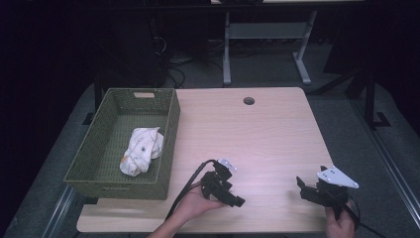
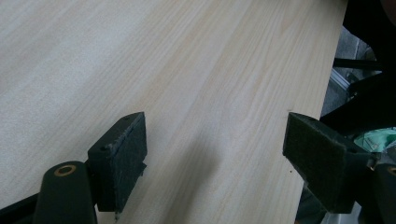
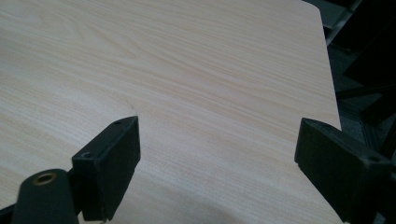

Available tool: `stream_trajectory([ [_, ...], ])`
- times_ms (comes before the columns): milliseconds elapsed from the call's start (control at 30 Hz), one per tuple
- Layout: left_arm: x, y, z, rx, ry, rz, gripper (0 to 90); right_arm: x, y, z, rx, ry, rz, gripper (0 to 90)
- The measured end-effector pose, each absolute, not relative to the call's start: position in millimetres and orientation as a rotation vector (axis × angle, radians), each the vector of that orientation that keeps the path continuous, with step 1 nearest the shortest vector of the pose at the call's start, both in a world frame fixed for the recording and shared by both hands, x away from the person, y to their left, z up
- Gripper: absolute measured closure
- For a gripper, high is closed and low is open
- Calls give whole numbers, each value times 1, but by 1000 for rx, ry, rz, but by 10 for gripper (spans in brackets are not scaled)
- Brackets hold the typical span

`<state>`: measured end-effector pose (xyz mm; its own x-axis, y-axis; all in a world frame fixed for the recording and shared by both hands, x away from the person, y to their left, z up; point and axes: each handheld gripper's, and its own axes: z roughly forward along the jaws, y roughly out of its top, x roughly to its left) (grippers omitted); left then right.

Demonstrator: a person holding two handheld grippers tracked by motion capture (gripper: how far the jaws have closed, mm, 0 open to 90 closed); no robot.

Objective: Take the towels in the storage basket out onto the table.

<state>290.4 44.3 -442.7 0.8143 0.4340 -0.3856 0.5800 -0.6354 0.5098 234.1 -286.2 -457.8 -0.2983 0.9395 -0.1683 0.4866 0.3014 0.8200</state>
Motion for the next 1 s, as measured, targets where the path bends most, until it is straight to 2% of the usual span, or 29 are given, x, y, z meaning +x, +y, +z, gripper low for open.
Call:
stream_trajectory([
  [267,292,50,-436,2358,725,-305,218,235,-285,-458,1272,1907,868,139],
  [567,304,61,-393,2276,701,-288,225,235,-282,-459,1270,1909,852,139],
  [733,324,70,-370,2247,736,-332,225,234,-282,-458,1268,1900,859,139],
  [1000,344,88,-341,2210,780,-323,223,234,-283,-458,1268,1900,854,139],
])
